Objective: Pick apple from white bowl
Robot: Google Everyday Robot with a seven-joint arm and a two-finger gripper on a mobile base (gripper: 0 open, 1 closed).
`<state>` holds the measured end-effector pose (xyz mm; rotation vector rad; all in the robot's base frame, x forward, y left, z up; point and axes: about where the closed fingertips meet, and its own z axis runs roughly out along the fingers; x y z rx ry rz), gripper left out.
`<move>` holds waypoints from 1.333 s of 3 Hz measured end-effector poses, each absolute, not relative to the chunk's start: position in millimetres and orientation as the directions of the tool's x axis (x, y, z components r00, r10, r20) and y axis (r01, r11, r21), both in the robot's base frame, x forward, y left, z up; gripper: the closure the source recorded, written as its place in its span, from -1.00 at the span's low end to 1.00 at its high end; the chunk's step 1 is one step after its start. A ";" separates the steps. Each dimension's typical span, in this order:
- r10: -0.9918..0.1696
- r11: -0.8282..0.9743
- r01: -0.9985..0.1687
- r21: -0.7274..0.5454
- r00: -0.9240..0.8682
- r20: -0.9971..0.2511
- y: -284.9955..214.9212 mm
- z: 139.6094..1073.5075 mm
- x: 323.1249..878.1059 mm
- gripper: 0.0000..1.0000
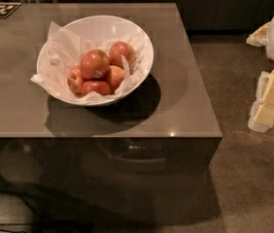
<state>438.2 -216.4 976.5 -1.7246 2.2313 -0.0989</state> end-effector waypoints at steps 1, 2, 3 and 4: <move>-0.953 0.269 -0.931 -0.248 -0.220 -0.207 -215.8 977.3 438.4 -1.00; -0.967 0.216 -0.935 -0.281 -0.164 -0.196 -192.7 1002.0 444.9 -1.00; -0.982 0.137 -0.941 -0.310 -0.087 -0.170 -157.0 1024.9 453.5 -1.00; -0.990 0.051 -0.944 -0.327 -0.005 -0.139 -116.6 1039.1 460.7 -1.00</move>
Offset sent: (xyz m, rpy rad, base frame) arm 0.0146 0.0542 0.0538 -0.0457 -0.0436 0.1276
